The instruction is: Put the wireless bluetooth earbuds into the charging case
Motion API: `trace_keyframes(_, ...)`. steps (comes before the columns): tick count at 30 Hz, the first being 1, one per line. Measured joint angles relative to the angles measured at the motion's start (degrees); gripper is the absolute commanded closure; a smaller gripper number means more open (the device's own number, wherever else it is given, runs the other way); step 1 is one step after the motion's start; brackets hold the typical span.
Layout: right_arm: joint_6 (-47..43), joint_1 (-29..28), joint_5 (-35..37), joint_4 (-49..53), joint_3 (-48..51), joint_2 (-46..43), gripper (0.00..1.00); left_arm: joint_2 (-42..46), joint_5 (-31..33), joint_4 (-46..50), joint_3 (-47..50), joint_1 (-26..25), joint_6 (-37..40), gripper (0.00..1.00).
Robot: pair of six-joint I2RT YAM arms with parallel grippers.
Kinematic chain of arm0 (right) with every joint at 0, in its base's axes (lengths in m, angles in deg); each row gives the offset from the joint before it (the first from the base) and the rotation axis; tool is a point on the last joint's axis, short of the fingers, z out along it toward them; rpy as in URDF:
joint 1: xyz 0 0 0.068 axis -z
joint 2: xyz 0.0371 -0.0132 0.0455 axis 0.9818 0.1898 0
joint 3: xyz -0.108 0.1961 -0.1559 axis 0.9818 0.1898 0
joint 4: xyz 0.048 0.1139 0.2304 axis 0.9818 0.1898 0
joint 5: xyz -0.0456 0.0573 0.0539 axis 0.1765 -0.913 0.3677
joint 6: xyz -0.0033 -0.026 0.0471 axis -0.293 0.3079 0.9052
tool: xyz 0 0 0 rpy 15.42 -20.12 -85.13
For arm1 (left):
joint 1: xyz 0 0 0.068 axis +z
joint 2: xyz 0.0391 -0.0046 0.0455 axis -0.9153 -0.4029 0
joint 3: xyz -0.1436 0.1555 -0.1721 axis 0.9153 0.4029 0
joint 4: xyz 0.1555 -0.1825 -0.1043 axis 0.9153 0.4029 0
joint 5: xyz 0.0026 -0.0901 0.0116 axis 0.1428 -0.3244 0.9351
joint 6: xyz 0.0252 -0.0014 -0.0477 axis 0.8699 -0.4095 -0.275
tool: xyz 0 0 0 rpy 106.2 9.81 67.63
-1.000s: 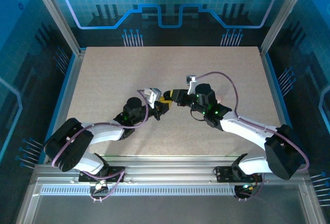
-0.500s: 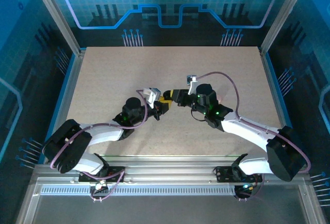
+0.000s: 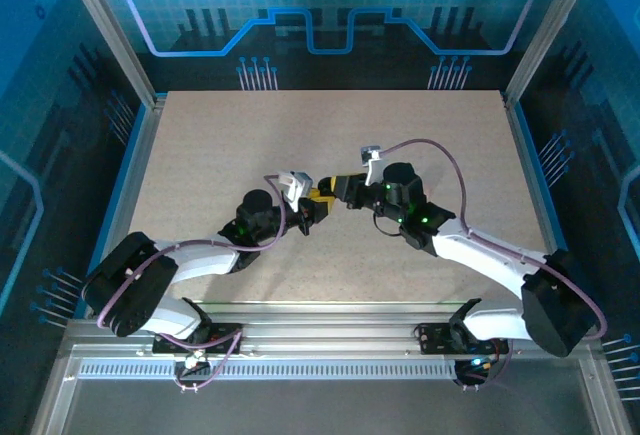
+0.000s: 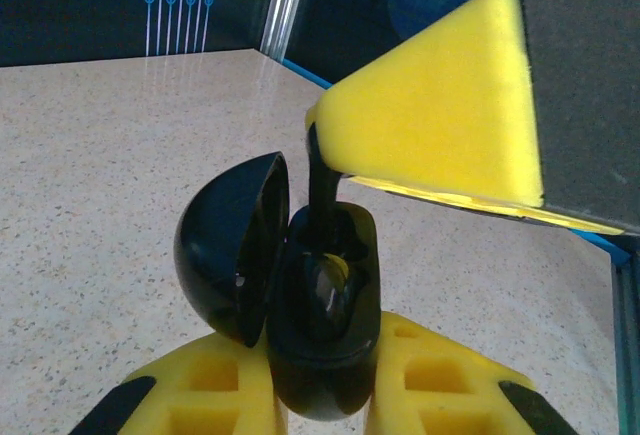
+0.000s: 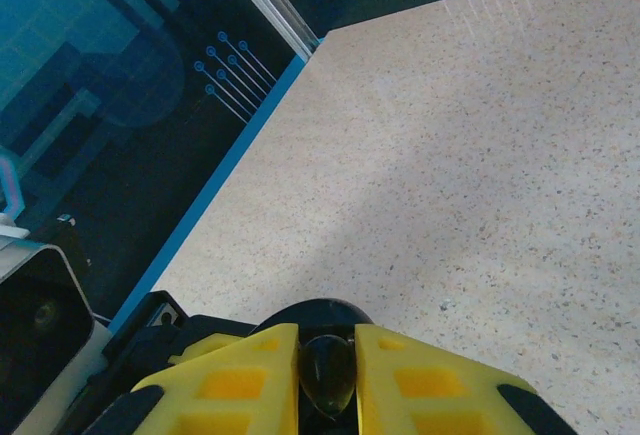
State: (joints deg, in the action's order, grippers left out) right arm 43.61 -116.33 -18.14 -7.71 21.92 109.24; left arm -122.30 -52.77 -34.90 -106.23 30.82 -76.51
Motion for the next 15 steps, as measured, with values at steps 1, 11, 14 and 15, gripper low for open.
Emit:
trace_keyframes(1,-0.3,0.3,-0.4,0.1,0.2,-0.4,0.79,0.1,-0.2,-0.2,0.0,0.0,0.0,0.86)
trace_keyframes(11,-2.3,2.4,-6.1,0.7,0.9,-2.4,0.79,0.7,-1.9,-0.5,0.0,0.0,0.7,0.86)
trace_keyframes(14,-2.5,3.3,-8.4,0.9,0.9,-2.4,0.79,0.7,-2.3,-0.5,0.0,0.0,1.3,0.86)
trace_keyframes(15,-2.8,3.6,-9.3,1.0,0.9,-2.4,0.79,0.7,-2.5,-0.5,0.0,0.0,1.4,0.86)
